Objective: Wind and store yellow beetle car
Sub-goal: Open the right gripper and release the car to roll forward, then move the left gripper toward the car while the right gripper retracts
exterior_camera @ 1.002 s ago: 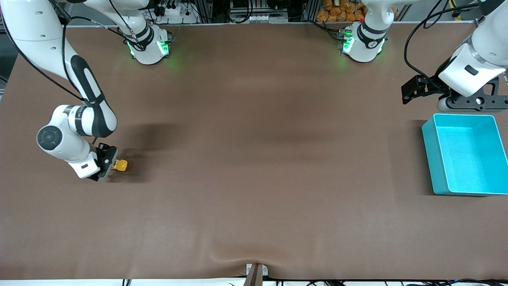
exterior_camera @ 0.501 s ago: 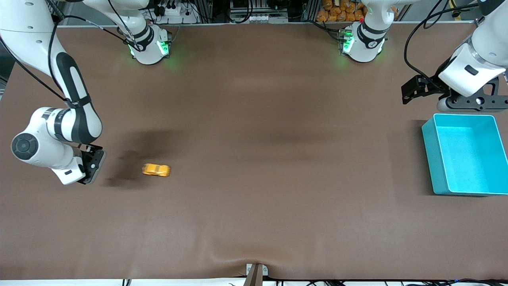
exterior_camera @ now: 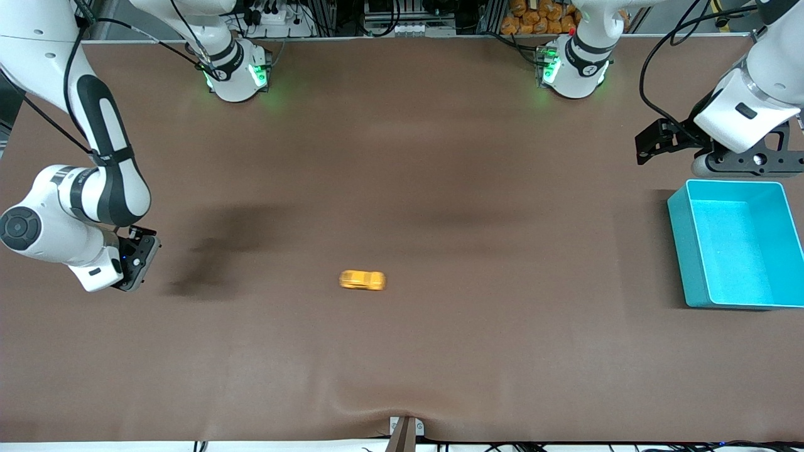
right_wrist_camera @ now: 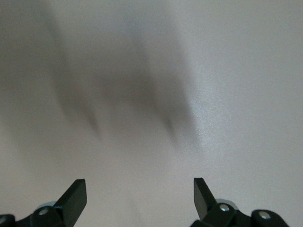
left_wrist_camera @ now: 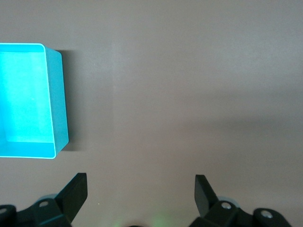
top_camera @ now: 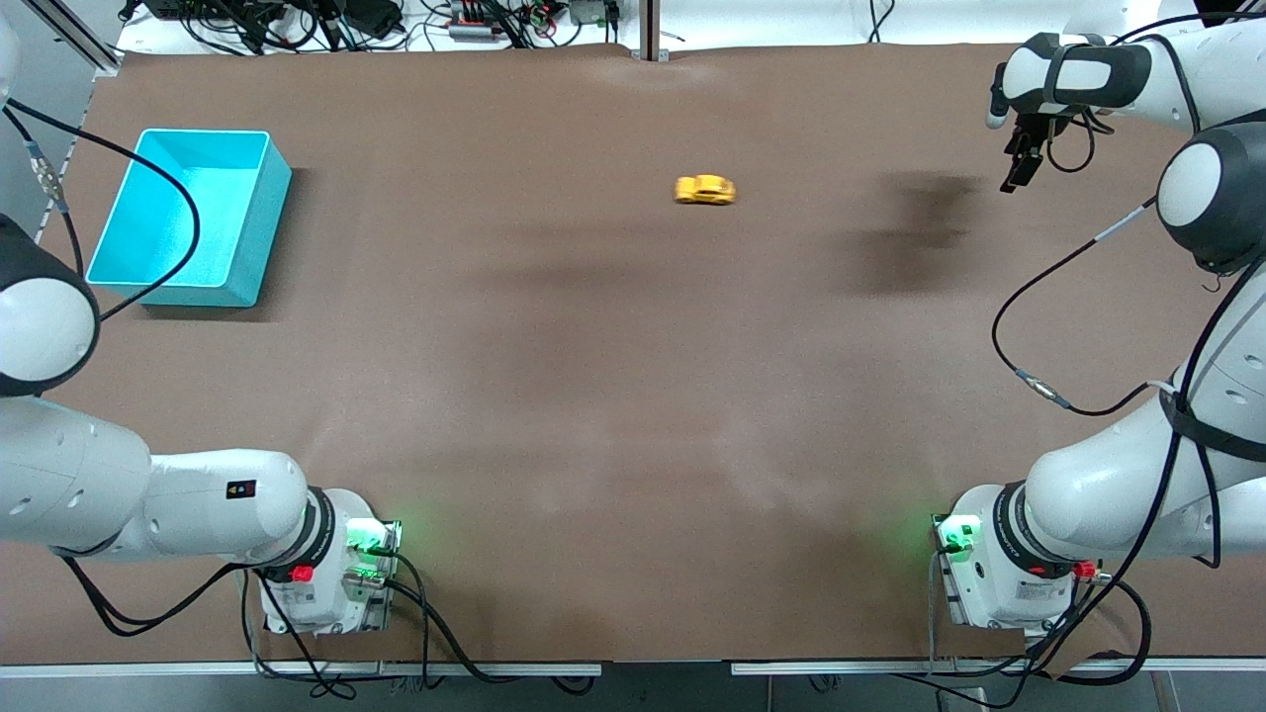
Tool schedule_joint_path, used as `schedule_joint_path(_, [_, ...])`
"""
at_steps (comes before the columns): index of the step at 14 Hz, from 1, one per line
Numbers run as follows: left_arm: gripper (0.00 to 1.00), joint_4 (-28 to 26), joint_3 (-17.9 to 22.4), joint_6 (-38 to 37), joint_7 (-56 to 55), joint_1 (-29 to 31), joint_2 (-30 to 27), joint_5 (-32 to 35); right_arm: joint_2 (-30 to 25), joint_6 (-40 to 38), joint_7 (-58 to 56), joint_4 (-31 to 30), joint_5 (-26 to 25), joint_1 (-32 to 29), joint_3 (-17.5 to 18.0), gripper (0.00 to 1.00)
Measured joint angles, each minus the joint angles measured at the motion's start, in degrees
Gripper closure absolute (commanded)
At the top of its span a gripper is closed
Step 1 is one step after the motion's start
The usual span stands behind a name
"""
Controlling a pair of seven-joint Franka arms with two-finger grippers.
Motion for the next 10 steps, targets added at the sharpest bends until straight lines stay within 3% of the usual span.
schedule_joint_path(7, [0.0, 0.0, 0.01, 0.0, 0.0, 0.0, 0.0, 0.0, -1.71, -10.17, 0.5, 5.97, 0.26, 0.32, 0.65, 0.0])
schedule_joint_path(10, [0.0, -0.04, 0.15, 0.0, 0.0, 0.03, 0.0, 0.0, -1.91, -11.14, 1.54, 6.97, 0.34, 0.59, 0.84, 0.0])
